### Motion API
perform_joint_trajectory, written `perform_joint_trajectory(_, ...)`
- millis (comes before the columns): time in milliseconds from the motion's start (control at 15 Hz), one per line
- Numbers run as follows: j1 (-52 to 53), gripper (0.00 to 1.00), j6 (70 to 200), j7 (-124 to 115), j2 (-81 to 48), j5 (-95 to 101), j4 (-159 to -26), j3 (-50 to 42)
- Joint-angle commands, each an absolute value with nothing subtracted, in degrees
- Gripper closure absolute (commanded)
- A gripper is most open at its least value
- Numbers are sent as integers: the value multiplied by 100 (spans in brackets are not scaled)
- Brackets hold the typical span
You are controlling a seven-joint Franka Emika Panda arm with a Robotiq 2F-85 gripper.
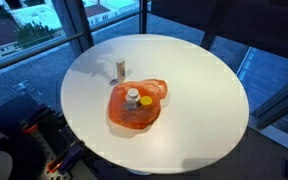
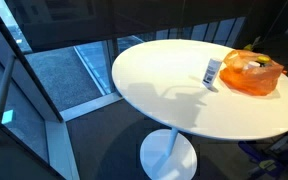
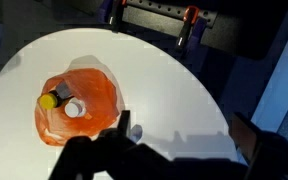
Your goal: Remove the white bottle from the plastic and put it on the table
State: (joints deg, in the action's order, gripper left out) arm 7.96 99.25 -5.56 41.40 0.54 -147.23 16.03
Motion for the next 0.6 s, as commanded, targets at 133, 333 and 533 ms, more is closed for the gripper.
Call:
perform_joint_trajectory(133,924,0,9916,-628,4112,120,-14714,1499)
perform_joint_trajectory(333,924,0,9894,-629,3969,104,-14595,1507)
perform_joint_trajectory(533,921,0,9811,-650,3611,66,-14282,1529)
